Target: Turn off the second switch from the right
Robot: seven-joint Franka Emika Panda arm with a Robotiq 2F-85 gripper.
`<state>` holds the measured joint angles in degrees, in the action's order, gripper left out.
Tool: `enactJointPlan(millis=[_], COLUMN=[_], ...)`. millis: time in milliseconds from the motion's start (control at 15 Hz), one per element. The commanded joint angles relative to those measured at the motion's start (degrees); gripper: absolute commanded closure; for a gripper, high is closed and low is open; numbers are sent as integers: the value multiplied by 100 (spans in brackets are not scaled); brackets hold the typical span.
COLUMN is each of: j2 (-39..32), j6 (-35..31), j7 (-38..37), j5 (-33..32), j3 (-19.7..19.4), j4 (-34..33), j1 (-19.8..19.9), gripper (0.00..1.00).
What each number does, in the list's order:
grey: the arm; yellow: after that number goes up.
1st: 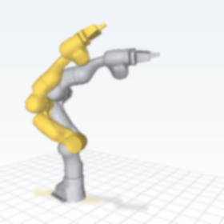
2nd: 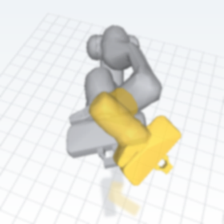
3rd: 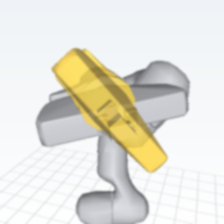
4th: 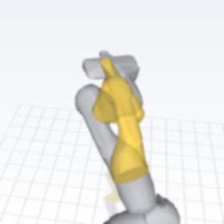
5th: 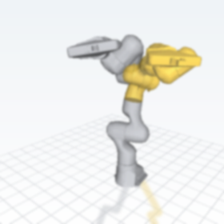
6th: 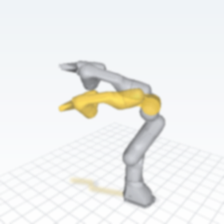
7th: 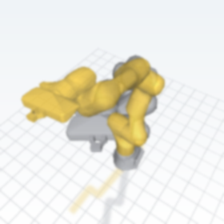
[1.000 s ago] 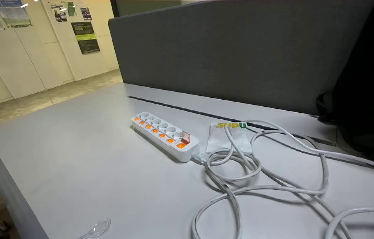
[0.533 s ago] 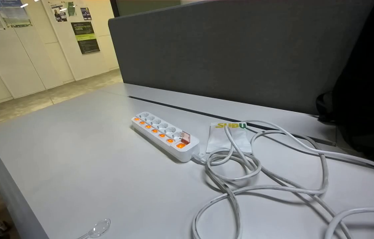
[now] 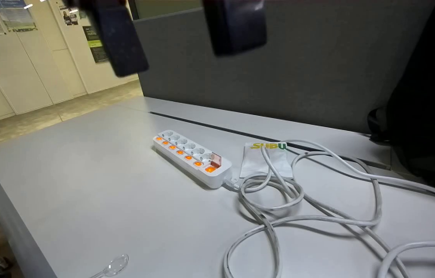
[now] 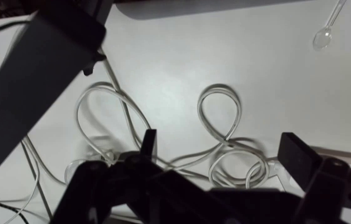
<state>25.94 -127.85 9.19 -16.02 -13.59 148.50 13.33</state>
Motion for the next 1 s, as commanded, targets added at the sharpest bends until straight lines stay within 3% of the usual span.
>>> enactJointPlan(millis=[0,200,267,333,933], j2=[-392,-919,-1116,-1327,-2726], j6=[-678,-869,-897,-913,-1058], j7=[-810,-1266,-1385,-1478,-1918], j5=[-274,-421,-420,-425,-273], j3=[463,820,915,1005,1163], j4=[25,-169,-241,-326,-1169], j1=[63,0,-49,-97,-631], gripper=[0,0,25,26,89])
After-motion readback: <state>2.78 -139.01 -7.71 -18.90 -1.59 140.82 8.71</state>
